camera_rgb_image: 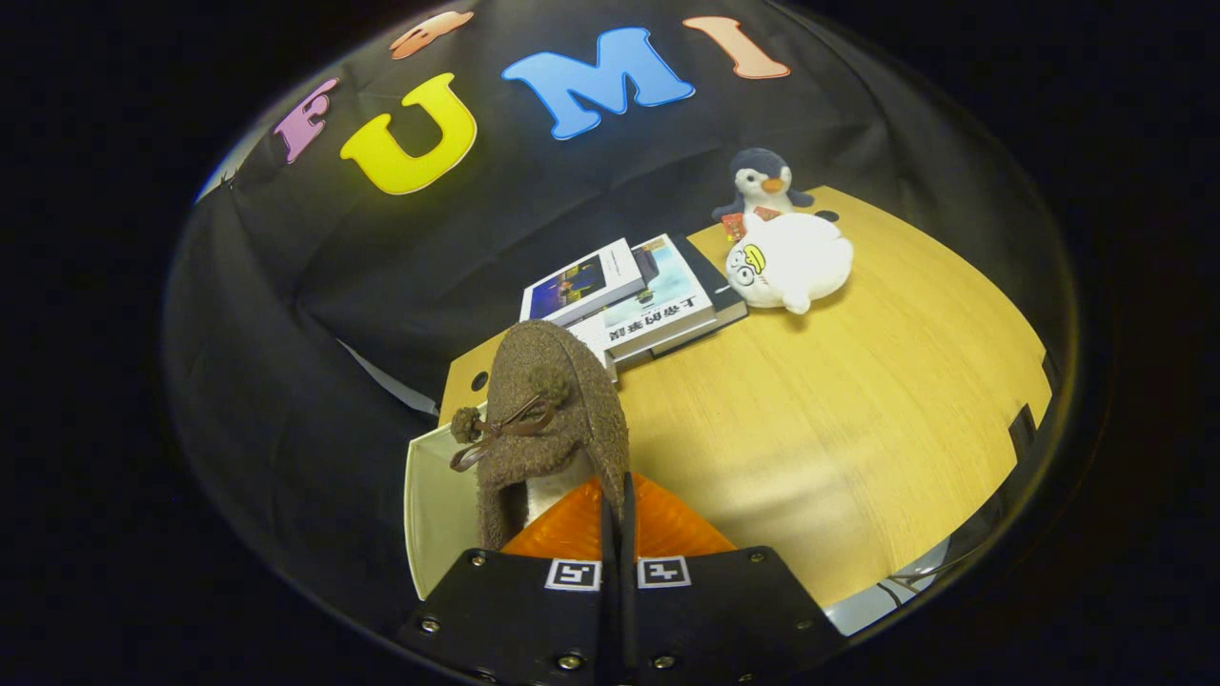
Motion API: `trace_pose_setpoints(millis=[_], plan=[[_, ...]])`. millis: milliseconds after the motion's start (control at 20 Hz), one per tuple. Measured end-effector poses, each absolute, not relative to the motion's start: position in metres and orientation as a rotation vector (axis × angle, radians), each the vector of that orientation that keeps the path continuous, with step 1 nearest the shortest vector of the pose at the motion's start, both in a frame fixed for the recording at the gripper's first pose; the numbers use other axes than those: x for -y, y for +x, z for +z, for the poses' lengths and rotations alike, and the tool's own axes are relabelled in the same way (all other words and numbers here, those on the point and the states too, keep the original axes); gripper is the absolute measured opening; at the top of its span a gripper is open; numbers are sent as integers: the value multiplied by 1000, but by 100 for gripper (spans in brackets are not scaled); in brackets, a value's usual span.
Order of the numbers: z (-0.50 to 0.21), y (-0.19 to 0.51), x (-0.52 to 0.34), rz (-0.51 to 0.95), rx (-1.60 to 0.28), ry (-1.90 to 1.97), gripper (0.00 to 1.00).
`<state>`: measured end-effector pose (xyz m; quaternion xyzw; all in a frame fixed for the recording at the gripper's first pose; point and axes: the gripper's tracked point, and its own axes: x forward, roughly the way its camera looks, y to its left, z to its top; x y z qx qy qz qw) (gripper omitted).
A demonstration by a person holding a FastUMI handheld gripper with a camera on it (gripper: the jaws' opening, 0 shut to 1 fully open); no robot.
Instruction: Open the storage box then place both shoes into the box .Put the left shoe in first, then the right shoe, with the right side of both shoes facing outward in a uniform manner.
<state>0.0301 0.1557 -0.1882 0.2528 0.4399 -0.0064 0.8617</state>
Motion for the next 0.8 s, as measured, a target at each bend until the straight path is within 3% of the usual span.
trace_pose_setpoints(millis=[350, 800], plan=[[-189, 36, -222, 62, -932, 567, 0], [-195, 39, -246, 30, -909, 548, 0]])
